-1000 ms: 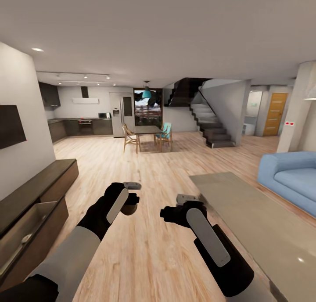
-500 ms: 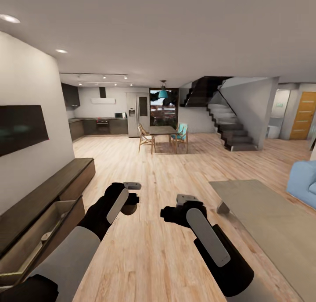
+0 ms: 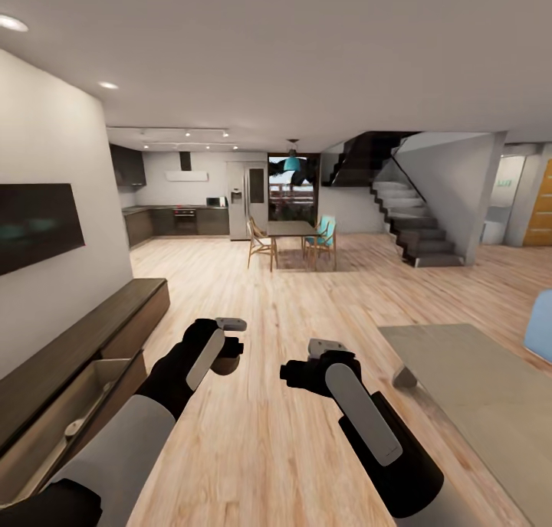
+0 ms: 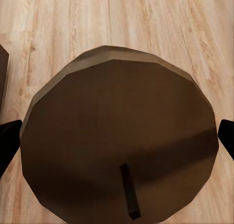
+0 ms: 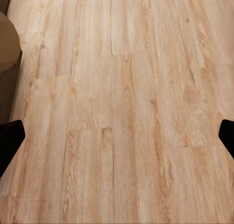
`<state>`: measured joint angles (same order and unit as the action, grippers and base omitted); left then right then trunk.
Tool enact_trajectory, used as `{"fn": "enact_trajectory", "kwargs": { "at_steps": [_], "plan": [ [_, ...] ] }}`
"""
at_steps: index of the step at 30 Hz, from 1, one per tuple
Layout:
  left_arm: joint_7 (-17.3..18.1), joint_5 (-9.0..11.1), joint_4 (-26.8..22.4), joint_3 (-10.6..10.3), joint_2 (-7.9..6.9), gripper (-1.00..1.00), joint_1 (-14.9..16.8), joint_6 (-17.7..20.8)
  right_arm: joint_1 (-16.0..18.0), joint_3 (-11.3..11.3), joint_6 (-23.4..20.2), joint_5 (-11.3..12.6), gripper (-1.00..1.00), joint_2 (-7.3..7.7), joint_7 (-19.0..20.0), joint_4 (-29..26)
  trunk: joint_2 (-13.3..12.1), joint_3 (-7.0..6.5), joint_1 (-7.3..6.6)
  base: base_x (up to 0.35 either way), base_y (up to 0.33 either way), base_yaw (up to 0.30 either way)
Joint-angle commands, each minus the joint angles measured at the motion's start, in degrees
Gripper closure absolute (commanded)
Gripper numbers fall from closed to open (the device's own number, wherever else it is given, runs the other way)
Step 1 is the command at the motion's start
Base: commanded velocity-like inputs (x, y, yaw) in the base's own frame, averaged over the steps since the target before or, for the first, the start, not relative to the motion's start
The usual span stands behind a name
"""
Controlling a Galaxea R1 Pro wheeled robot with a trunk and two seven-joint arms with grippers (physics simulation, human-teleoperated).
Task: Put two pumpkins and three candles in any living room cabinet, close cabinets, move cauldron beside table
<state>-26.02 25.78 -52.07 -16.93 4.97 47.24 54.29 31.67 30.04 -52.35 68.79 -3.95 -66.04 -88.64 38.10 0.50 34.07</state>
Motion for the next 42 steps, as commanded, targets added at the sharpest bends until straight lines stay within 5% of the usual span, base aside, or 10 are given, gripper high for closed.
{"fn": "enact_trajectory", "kwargs": {
  "at_steps": [1,42],
  "plan": [
    [-0.6,0.4,0.0,-0.1,-0.03,1.00,0.0,0.1,0.1,0.0,-0.4,0.5,-1.00,-0.01,-0.6,0.0,0.1,0.05,0.05,0.338,0.000,0.001],
    [-0.7,0.3,0.5,-0.3,-0.03,1.00,0.0,0.0,0.1,0.2,-0.4,0.5,-1.00,-0.62,-0.6,0.0,0.1,0.05,0.05,0.338,0.000,0.042]
  ]
}}
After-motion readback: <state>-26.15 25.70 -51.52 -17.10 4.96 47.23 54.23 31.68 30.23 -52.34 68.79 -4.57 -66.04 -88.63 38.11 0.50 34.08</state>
